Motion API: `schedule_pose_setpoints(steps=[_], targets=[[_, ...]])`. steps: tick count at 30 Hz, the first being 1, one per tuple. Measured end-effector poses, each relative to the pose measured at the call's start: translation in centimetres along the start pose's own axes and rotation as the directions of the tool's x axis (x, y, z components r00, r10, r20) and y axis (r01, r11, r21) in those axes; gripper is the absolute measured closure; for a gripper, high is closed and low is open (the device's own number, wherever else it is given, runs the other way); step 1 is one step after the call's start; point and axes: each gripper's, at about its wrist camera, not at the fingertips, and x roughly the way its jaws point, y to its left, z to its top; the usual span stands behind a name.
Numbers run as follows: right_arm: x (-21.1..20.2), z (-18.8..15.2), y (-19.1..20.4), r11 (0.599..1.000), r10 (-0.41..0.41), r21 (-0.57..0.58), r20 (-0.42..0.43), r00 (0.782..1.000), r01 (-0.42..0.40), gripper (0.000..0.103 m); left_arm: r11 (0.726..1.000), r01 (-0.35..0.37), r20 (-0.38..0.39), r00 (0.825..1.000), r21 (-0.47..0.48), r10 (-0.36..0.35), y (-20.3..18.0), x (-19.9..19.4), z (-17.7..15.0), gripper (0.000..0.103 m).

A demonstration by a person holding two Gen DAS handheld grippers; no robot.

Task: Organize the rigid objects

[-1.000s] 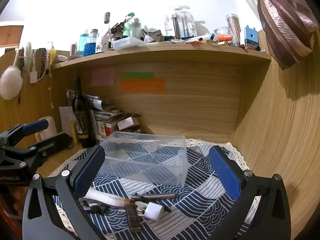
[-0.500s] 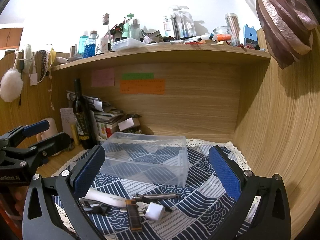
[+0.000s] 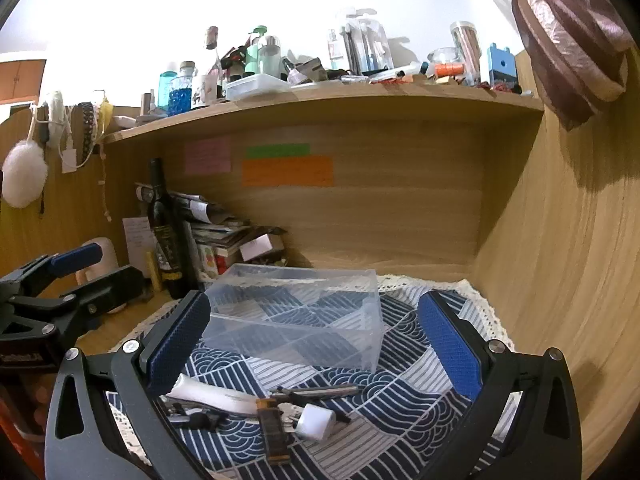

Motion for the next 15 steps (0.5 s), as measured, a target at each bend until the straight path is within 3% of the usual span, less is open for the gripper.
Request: schedule_pose_setpoints(steps=[11,13,15], targets=[[1.6,-0.9,-0.8,0.999,0.027,0.020,-0.062,0.998,-0.026,0.000,1.000,0.010,-0.061,0.998,-0.029,-0.012,1.1,1.6,-0.7,0.000],[2.1,-1.3,-1.1,1.000,0.024,0.017,-0.085,0.996,-0.022,0.004,0.999,0.002,-0.086,0.996,-0.049,-0.006,1.7,2.1,-0.9,0.004],[2.6,-1.8,-1.5,1.000,0.023,0.023,-0.110,0.994,-0.021,0.012,0.998,-0.014,-0.113,0.994,-0.060,0.007,2.3,2.6,-1.3,0.017]])
